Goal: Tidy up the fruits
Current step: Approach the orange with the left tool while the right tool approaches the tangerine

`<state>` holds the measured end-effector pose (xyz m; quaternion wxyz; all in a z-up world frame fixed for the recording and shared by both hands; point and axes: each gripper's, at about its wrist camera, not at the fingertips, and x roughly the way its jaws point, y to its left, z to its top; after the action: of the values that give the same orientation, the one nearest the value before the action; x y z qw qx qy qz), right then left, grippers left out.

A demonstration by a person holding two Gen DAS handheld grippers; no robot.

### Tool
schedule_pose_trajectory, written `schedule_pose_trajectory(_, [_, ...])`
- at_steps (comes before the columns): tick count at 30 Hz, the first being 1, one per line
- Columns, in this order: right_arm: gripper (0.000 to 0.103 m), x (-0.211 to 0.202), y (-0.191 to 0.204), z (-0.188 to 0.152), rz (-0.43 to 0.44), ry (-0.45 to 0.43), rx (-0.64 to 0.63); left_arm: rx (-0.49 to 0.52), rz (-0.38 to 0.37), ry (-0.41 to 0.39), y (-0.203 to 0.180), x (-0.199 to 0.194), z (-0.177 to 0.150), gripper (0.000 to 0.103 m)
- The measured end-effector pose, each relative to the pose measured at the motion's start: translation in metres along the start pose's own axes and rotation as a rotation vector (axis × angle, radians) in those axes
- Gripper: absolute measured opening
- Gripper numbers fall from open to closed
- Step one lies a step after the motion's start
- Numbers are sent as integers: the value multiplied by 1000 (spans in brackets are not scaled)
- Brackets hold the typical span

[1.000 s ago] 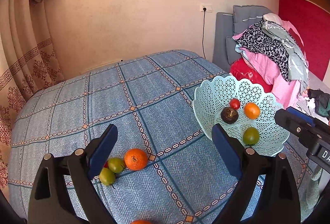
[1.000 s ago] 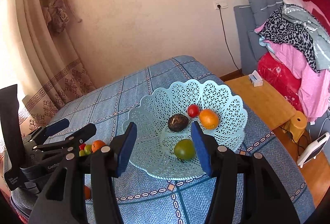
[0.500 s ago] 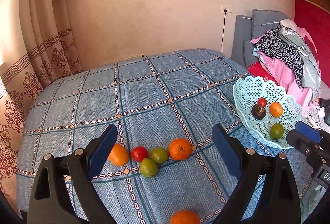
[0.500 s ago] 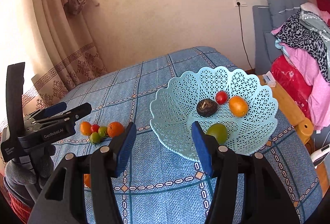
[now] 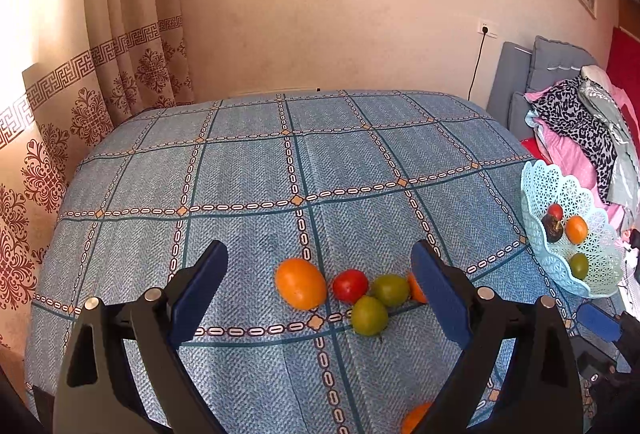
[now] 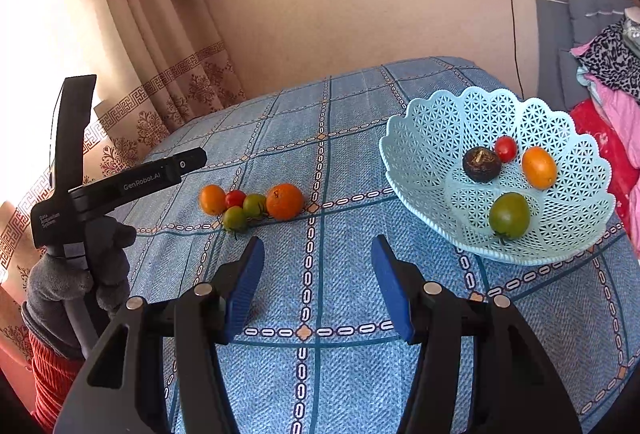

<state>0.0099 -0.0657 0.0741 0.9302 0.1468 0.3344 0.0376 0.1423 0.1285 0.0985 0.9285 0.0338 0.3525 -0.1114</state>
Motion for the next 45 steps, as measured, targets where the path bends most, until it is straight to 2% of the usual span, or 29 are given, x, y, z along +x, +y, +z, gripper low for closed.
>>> schedule_pose_trajectory(12, [58,29,27,-19,32,81,-55,-57,24,75,26,38,-12,94])
schedule_pose_trajectory(22, [58,44,44,-27,64,114,-89,-112,34,112,42,58,-15,94])
schedule_pose_trajectory(30, [58,58,55,-34,80,148,-112,-132,77,133,50,70,-16,94])
schedule_pose_trajectory(40, [59,63,60,-39,89,155,-130,-133,74,139,54,65,-22,94])
schedule_pose_trajectory(45, [59,64,65,-42,96,158,-148,-125,115,136,59,56,-25,97])
